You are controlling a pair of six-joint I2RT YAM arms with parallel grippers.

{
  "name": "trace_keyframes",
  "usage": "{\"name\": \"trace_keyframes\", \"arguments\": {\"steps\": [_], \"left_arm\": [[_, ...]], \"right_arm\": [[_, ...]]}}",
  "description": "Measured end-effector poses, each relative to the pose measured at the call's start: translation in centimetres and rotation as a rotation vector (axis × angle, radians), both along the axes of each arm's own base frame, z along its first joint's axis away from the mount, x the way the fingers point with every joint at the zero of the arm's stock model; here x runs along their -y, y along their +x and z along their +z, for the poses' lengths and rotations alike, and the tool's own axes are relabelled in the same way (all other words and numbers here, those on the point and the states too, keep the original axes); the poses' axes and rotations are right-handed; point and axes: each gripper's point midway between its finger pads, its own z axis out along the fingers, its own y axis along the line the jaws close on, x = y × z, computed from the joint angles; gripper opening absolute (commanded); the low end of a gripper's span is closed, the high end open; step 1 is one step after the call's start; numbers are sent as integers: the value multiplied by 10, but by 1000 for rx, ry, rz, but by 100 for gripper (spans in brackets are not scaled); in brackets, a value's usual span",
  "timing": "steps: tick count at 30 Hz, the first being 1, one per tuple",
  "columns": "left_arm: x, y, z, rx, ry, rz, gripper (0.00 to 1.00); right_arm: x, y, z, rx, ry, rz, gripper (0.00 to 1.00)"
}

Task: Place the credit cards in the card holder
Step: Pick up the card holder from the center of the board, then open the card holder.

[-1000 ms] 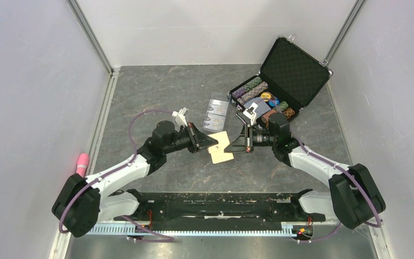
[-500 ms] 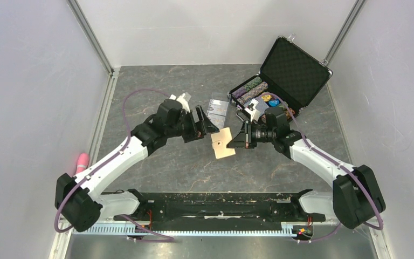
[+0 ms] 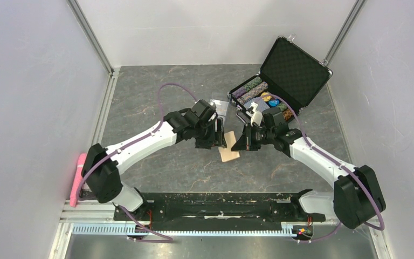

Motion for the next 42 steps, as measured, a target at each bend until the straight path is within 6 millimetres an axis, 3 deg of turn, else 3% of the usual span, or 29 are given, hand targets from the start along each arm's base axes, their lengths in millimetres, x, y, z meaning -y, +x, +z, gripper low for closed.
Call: {"name": "trace_keyframes", "arguments": {"steps": [13, 22, 33, 36, 40, 42], "left_arm": [[14, 8, -39, -70, 66, -11, 65], [24, 13, -38, -65, 62, -17, 42], [25, 16, -41, -56, 84, -12, 29], [19, 14, -49, -49, 100, -2, 29], [-22, 3, -84, -103, 232, 48, 30], [-40, -3, -98, -137, 285, 67, 35]], "right_arm": [[1, -4, -5, -25, -21, 5, 0], [1, -4, -8, -33, -28, 3, 0], [2, -4, -10, -30, -42, 1, 0], [2, -5, -13, -39, -56, 5, 0], [2, -5, -10, -40, -56, 10, 0], [1, -4, -8, -33, -53, 13, 0]]}}
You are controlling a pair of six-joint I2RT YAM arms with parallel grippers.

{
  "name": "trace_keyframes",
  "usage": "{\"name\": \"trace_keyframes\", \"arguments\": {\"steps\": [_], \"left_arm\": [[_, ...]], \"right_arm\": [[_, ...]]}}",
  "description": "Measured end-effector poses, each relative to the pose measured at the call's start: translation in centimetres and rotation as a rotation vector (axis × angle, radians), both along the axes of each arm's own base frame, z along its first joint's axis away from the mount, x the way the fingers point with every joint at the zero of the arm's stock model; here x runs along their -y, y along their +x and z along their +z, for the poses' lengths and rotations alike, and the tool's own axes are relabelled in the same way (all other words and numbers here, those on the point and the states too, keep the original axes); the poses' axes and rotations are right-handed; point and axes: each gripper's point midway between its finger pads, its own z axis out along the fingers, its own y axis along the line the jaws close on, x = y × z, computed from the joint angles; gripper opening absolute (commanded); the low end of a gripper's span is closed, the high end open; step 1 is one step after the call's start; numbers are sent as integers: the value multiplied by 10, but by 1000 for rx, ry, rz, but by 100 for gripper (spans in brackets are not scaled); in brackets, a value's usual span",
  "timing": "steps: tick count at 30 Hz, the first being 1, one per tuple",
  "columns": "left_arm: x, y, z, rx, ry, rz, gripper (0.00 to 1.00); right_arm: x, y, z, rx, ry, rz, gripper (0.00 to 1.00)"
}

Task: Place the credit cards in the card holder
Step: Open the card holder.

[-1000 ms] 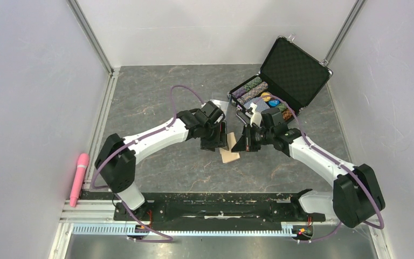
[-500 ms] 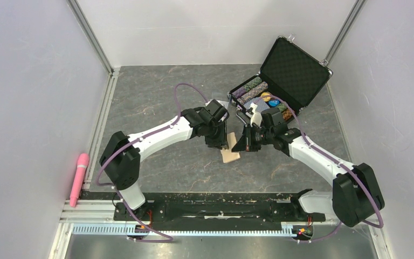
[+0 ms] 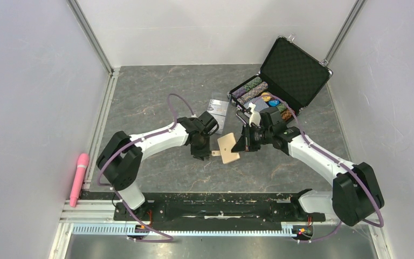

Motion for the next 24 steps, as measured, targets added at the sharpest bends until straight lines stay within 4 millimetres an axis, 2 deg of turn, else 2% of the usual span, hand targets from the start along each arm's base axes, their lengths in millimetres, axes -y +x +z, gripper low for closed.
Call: {"name": "trace_keyframes", "arguments": {"steps": [2, 5, 7, 10, 13, 16, 22, 24], "left_arm": [[-9, -3, -7, -21, 21, 13, 47], [-12, -4, -4, -20, 5, 18, 68], [-8, -3, 6, -4, -46, 17, 77], [-1, 2, 33, 57, -171, 18, 80], [6, 7, 64, 134, -329, 30, 78], [12, 8, 80, 174, -449, 44, 71], [27, 9, 71, 128, -506, 35, 45], [28, 9, 64, 112, -497, 35, 43]], "right_arm": [[0, 0, 1, 4, 2, 3, 0], [0, 0, 1, 3, 1, 4, 0], [0, 0, 1, 3, 1, 3, 0], [-1, 1, 2, 5, 2, 3, 0], [-2, 3, 7, 16, 10, 6, 0], [-4, 5, 11, 24, 17, 8, 0], [-5, 5, 14, 25, 24, 13, 0], [-5, 5, 14, 25, 25, 14, 0]]}}
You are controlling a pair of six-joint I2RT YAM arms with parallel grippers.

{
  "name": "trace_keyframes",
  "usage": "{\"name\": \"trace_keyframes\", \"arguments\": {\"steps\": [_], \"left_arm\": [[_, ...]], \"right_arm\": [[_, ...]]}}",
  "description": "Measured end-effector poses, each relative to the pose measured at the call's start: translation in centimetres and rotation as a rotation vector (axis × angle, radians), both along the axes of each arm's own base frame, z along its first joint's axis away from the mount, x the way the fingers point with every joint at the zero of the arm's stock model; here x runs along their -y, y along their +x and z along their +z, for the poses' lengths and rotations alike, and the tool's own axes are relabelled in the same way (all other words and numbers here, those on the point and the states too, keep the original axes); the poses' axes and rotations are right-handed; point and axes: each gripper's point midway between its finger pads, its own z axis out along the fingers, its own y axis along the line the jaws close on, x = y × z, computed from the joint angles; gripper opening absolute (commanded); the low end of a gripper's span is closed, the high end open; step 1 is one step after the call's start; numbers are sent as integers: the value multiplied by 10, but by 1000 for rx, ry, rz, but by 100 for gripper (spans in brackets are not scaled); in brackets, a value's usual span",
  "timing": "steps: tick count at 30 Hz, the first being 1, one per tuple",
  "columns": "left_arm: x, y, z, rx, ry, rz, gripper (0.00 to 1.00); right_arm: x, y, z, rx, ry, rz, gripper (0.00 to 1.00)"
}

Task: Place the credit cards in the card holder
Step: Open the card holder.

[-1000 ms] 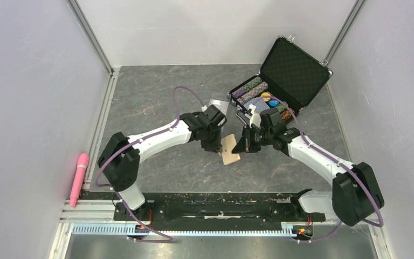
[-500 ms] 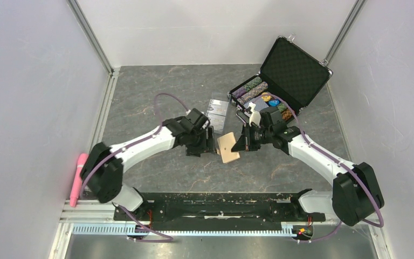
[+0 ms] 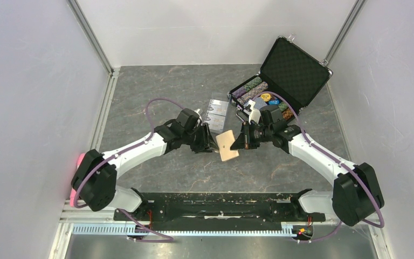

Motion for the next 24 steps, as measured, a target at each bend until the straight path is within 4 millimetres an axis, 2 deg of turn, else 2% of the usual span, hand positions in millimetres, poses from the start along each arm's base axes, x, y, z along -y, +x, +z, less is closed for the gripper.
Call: {"name": "trace_keyframes", "arguments": {"steps": [5, 8, 17, 21, 24], "left_arm": [[2, -2, -10, -30, 11, -11, 43], [4, -1, -15, -41, 12, -17, 39], [5, 1, -19, -40, 15, -14, 37], [5, 2, -27, -53, 34, -13, 29], [6, 3, -33, -65, 47, -16, 12]], "right_arm": [[0, 0, 0, -1, 1, 0, 0], [0, 0, 0, -1, 1, -1, 0], [0, 0, 0, -3, 3, -2, 0], [-1, 1, 1, -3, 8, -6, 0], [-1, 1, 1, -6, 10, -9, 0]]}}
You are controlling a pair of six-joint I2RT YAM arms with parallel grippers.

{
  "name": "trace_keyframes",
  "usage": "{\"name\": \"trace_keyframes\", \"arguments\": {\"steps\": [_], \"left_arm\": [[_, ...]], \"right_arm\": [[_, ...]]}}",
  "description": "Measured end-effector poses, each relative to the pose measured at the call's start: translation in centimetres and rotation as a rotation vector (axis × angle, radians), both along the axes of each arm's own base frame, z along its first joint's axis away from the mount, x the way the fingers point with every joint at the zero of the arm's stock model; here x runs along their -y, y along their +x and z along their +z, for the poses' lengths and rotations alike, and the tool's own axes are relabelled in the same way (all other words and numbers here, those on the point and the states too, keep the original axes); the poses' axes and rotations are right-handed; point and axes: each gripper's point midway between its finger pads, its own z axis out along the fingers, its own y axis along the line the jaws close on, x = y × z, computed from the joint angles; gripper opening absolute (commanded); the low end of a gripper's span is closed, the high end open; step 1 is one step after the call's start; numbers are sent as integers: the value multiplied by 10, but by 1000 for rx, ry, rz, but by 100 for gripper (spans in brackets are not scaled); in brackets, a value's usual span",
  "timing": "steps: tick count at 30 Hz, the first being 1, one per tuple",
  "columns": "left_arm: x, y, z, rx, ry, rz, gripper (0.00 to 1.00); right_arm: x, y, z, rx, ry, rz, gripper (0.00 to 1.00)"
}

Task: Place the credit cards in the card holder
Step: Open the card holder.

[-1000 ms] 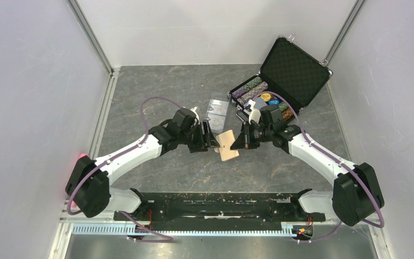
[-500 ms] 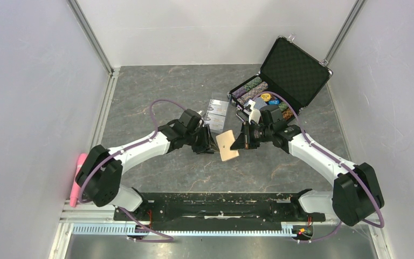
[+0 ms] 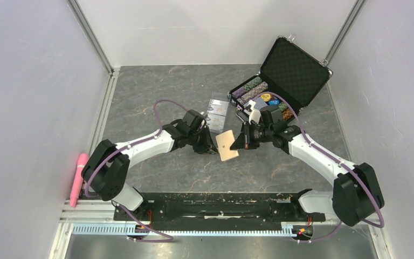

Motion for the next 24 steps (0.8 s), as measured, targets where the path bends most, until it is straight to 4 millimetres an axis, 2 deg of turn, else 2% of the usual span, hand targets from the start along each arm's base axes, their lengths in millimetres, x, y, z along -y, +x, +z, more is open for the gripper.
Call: {"name": "trace_keyframes", "arguments": {"steps": [1, 3, 5, 7, 8, 10, 11, 13, 17, 19, 21, 24], "left_arm": [[0, 0, -2, -1, 3, -3, 4], [0, 0, -3, 0, 7, -7, 2], [-1, 1, -2, 4, 14, -9, 2], [-3, 2, 2, 19, 28, -14, 2], [-5, 2, 7, 35, 35, -22, 2], [-7, 6, 23, 88, 41, -49, 2], [-8, 8, 35, 125, 44, -69, 2], [-7, 13, 71, 226, 31, -127, 2], [-2, 23, 170, 507, -25, -272, 2], [-3, 22, 209, 621, -37, -342, 2], [-6, 17, 234, 699, -29, -411, 2], [-13, 10, 247, 764, 5, -504, 2]], "right_arm": [[0, 0, -1, -1, 0, -1, 0], [1, -2, -3, -6, -2, -2, 0], [1, -3, -5, -9, -3, -3, 10], [2, -3, -4, -8, -2, -5, 35], [2, -3, -2, 1, 0, -3, 51], [2, -3, 1, 7, 6, -11, 73], [3, -1, 3, 20, 6, -12, 83], [6, 2, 7, 49, 5, -20, 96], [17, 23, 33, 150, 16, -61, 98], [22, 35, 53, 221, 31, -72, 98], [24, 46, 73, 291, 45, -70, 98], [20, 52, 100, 387, 70, -29, 98]]}}
